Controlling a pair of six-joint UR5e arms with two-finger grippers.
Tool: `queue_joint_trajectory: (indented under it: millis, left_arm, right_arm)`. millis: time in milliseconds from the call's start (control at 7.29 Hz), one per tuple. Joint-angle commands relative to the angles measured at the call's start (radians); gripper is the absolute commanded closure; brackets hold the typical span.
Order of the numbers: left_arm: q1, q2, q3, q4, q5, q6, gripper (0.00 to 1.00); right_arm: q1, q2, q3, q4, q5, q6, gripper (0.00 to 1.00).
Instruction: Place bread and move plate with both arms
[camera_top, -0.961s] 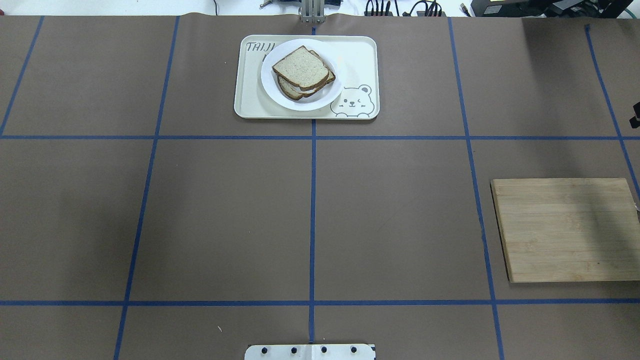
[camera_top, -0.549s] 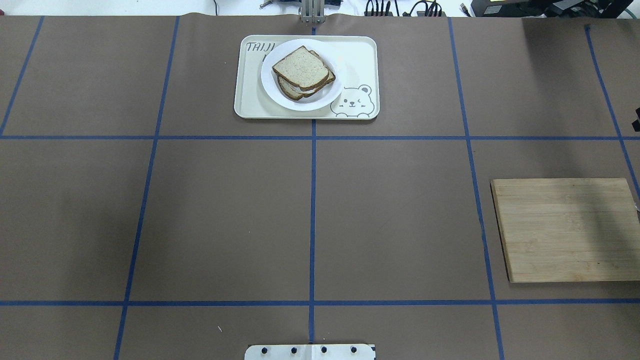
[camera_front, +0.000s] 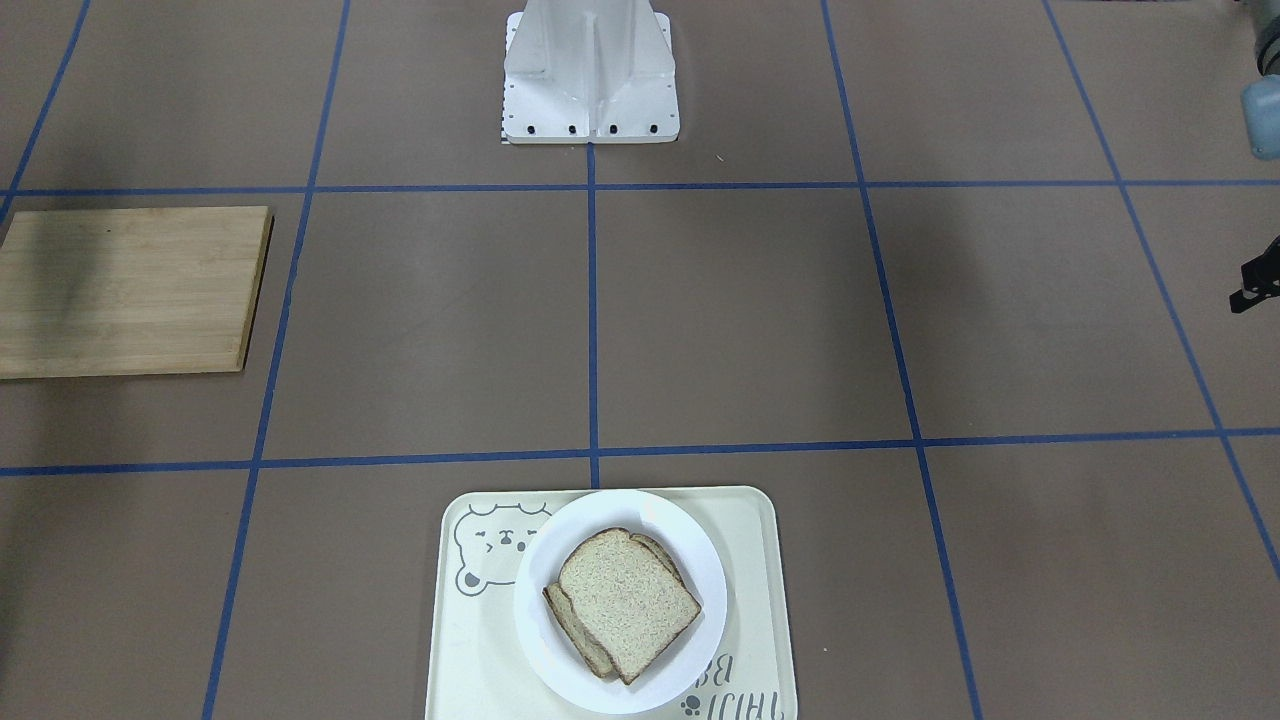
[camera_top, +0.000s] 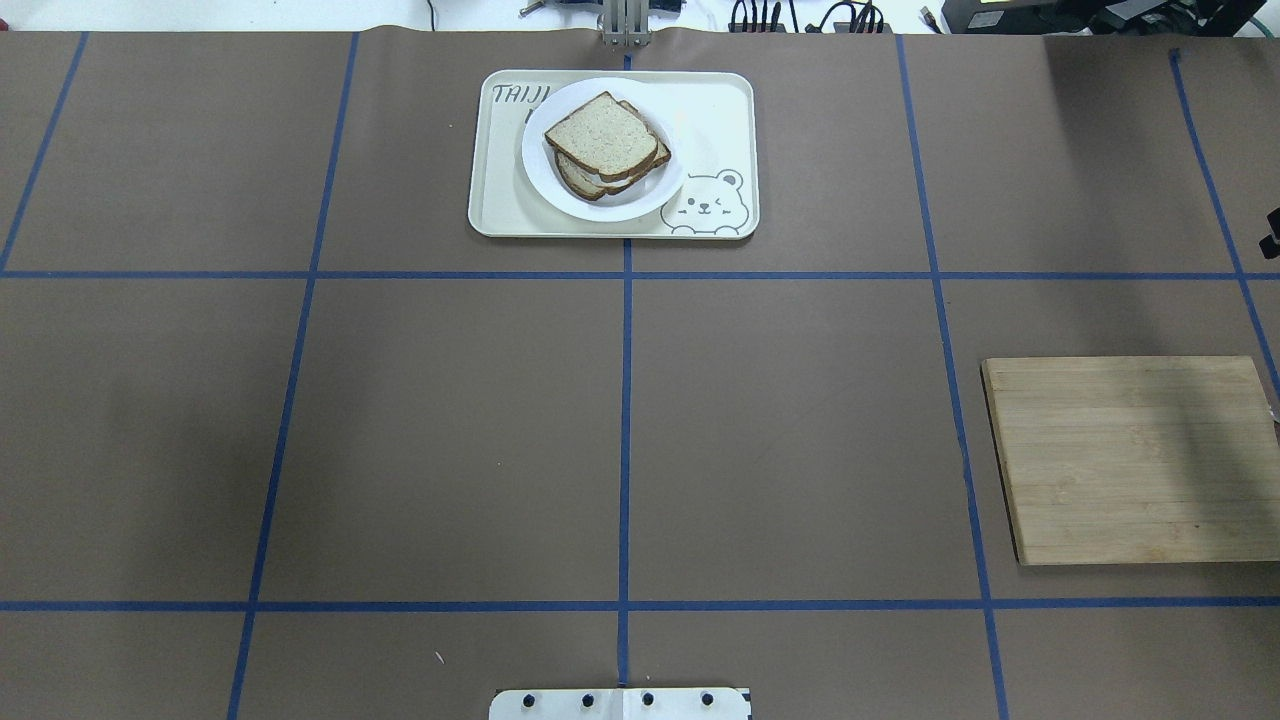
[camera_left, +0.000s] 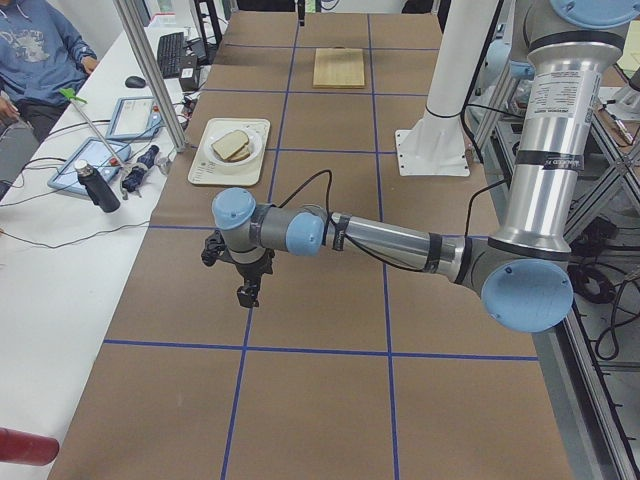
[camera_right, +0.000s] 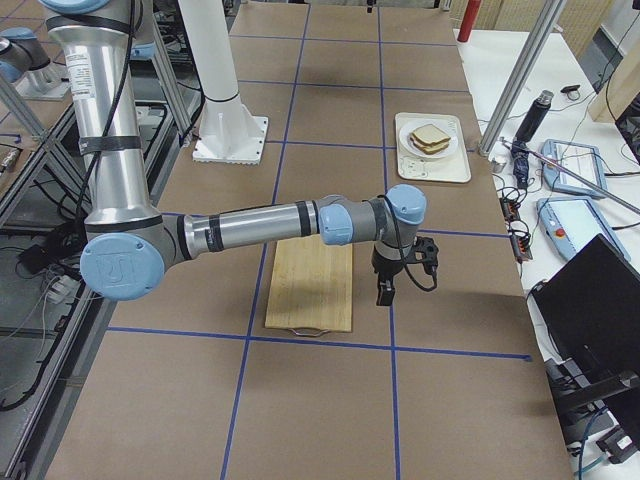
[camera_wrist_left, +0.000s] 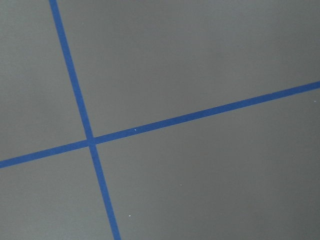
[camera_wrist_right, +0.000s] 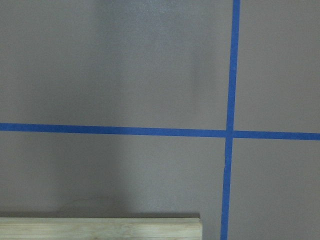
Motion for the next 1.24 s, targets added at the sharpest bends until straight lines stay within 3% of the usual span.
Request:
queue_joint_trajectory:
  millis: [0,1098]
  left_arm:
    - [-0.001,0.001,-0.012,-0.004,0.013,0.001,0.02]
    - [-0.001,0.004,-0.015,-0.009,0.010,0.003,0.02]
  right_arm:
    - [0.000,-0.002,0.003,0.001,0.006,0.001,0.00]
    - [0.000,-0.002,0.016,0.002,0.003,0.001,0.00]
